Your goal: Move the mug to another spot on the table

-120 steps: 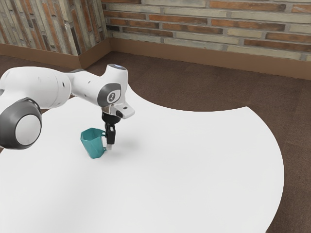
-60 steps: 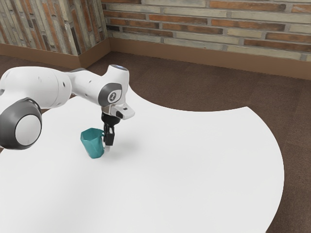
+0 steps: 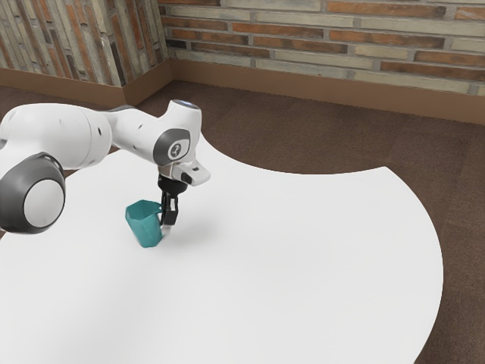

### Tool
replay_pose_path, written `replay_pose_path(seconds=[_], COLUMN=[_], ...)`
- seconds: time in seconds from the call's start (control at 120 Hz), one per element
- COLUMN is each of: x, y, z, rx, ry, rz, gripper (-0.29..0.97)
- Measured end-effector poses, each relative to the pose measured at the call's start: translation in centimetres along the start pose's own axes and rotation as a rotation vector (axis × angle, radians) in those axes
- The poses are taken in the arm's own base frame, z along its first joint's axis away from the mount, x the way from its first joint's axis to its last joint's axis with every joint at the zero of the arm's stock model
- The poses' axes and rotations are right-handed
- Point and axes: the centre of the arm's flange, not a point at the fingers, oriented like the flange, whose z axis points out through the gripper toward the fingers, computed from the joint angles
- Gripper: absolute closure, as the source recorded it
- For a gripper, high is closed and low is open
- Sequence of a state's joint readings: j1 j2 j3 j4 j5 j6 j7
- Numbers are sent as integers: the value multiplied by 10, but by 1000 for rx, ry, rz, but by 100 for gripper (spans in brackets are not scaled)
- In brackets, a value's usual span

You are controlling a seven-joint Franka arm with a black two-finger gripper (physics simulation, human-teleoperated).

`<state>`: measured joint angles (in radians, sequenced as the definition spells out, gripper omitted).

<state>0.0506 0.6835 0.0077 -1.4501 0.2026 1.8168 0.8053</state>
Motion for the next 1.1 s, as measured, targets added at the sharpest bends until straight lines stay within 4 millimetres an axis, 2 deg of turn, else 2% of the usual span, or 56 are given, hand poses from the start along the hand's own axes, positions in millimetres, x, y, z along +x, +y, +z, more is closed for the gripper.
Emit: replay_pose_path(seconds=[0.45,0.775,0.842,0.942,1.1], x=[1,-2,-2,-7,-2], y=[1,2,4,10,37], z=[-3,-3,-6,-21,-44], rx=[14,10,10,13,22], ry=[3,-27,-45,-55,-61], rz=[-7,-14,-15,-16,7], gripper=[57,68,70,72,72])
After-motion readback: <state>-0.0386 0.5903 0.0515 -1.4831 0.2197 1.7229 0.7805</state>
